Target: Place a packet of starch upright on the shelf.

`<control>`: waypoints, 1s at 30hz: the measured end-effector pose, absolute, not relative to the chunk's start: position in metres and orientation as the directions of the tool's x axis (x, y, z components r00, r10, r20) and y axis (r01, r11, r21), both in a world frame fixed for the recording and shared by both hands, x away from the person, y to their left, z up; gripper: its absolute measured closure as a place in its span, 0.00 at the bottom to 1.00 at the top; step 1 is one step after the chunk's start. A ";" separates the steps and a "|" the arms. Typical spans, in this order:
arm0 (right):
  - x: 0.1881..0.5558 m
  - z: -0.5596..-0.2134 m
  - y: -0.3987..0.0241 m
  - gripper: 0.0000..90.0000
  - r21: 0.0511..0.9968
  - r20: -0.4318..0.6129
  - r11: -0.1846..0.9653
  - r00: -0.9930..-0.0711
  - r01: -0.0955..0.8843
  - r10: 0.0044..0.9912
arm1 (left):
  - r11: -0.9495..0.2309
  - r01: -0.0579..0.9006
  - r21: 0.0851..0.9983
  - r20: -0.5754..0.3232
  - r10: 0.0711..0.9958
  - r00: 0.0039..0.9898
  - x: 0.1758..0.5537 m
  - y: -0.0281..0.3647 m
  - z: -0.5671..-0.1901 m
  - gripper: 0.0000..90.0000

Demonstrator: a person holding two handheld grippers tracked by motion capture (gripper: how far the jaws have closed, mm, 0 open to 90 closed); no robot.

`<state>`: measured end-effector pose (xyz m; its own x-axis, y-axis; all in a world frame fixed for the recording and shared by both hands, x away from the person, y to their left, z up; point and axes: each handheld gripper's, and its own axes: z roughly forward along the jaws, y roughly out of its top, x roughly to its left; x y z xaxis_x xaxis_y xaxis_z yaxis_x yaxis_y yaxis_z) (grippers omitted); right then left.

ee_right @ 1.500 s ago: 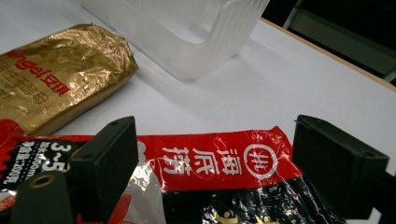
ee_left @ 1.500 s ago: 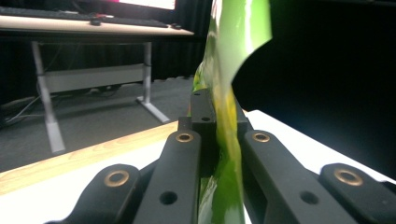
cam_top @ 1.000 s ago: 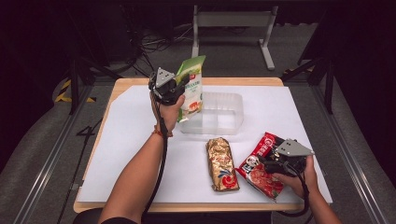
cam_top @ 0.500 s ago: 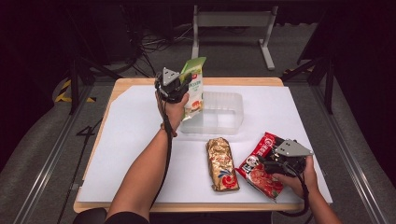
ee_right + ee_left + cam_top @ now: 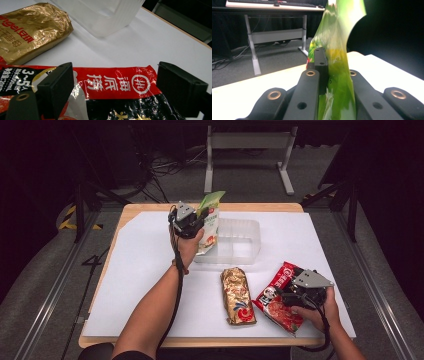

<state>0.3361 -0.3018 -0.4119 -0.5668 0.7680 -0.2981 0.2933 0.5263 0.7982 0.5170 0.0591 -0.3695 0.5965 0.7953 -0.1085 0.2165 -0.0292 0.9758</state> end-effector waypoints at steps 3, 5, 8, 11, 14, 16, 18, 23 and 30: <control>0.336 -0.412 -0.301 0.17 0.798 -0.297 0.526 -0.566 0.295 0.769 | -0.045 0.213 0.976 -0.101 0.773 0.627 0.515 0.063 -0.374 0.96; 0.336 -0.412 -0.302 0.17 0.798 -0.299 0.526 -0.565 0.294 0.769 | -0.057 0.209 0.976 -0.094 0.758 0.645 0.514 0.067 -0.374 0.92; 0.336 -0.412 -0.303 0.17 0.804 -0.297 0.519 -0.559 0.292 0.774 | -0.092 0.199 0.976 -0.067 0.740 0.669 0.511 0.070 -0.372 0.91; 0.336 -0.412 -0.303 0.17 0.805 -0.294 0.516 -0.557 0.294 0.777 | -0.134 0.181 0.974 -0.023 0.740 0.672 0.507 0.073 -0.373 0.91; 0.336 -0.412 -0.302 0.17 0.801 -0.296 0.521 -0.561 0.295 0.773 | -0.155 0.178 0.972 -0.006 0.737 0.675 0.503 0.074 -0.375 0.92; 0.336 -0.412 -0.301 0.17 0.800 -0.296 0.522 -0.561 0.296 0.773 | -0.163 0.177 0.971 -0.001 0.735 0.679 0.503 0.075 -0.376 0.92; 0.336 -0.412 -0.301 0.17 0.799 -0.298 0.525 -0.565 0.292 0.769 | -0.183 0.177 0.967 0.013 0.729 0.684 0.502 0.075 -0.378 0.92; 0.336 -0.412 -0.301 0.17 0.799 -0.299 0.523 -0.560 0.295 0.773 | -0.220 0.166 0.961 0.047 0.725 0.688 0.498 0.078 -0.381 0.96; 0.336 -0.412 -0.302 0.17 0.802 -0.293 0.516 -0.555 0.300 0.779 | -0.228 0.157 0.961 0.055 0.712 0.700 0.492 0.081 -0.385 0.98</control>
